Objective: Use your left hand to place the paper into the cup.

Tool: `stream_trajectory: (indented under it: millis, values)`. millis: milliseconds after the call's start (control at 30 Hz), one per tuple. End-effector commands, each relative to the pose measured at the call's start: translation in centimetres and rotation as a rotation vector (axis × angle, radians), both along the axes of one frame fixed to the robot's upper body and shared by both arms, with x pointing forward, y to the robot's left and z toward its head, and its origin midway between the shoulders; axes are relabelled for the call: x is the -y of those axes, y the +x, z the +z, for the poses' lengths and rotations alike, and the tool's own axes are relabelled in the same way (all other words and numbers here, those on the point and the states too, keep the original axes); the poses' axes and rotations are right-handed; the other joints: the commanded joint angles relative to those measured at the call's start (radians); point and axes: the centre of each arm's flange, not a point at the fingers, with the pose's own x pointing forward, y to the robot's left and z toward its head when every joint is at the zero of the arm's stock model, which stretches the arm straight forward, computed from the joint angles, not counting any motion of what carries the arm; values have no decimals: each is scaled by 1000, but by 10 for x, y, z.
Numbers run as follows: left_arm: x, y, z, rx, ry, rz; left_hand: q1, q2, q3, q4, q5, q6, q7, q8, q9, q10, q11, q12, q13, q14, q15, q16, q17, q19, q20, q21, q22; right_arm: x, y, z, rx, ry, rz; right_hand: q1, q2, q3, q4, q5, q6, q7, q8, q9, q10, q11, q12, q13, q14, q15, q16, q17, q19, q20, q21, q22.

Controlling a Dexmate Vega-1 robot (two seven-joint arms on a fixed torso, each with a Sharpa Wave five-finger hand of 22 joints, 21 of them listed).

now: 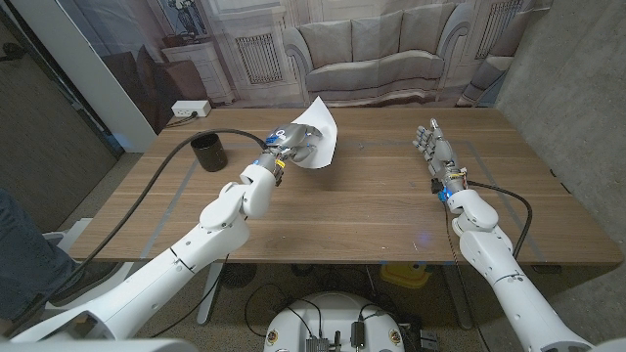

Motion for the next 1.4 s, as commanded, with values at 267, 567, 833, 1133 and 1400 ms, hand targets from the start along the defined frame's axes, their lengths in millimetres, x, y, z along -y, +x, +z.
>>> stream_trajectory:
  millis: [267,567,833,1133,1400]
  values:
    - [-23,-8,-3,2,-50,45,-7,-2,6,4,-4,12,0,-5,3,10,-6,-1,4,2,-98,-1,1,6,6,-2,2,-2,9,3,-2,-5,16,2,7,-3,-5,1,4,0,0,6,7,1,-3,2,3,-1,-5,3,8,-24,-6,3]
    - [-32,-11,-4,5,-71,58,-9,-2,9,7,-4,13,0,-7,3,9,-4,-4,4,1,-96,-3,1,5,7,-4,2,-3,12,5,-2,-10,22,2,7,-3,-5,1,4,0,0,6,7,2,-3,2,3,0,-6,3,9,-24,-8,3]
    - [-40,-12,-5,3,-86,73,-11,0,12,8,-3,11,0,-9,3,10,-5,-6,5,3,-98,-3,2,5,8,-6,2,-3,13,4,-5,-10,25,2,8,-3,-6,1,4,0,1,6,10,1,-2,2,3,-1,-6,3,10,-24,-10,4]
    - [-47,-12,-6,0,-95,93,-12,-1,14,10,-3,14,-1,-10,3,11,-6,-7,5,3,-100,-4,2,5,9,-7,2,-2,14,2,-11,-7,27,1,8,-4,-7,1,5,0,1,6,9,1,-3,2,3,-1,-6,3,12,-24,-12,4]
    - [-53,-14,-1,5,-80,123,-13,-1,16,10,-3,17,-2,-10,3,14,-8,-7,5,5,-103,-4,2,6,8,-8,2,-3,15,1,-11,-3,31,1,9,-4,-7,1,4,0,0,6,8,1,-3,2,4,0,-5,3,12,-24,-14,4]
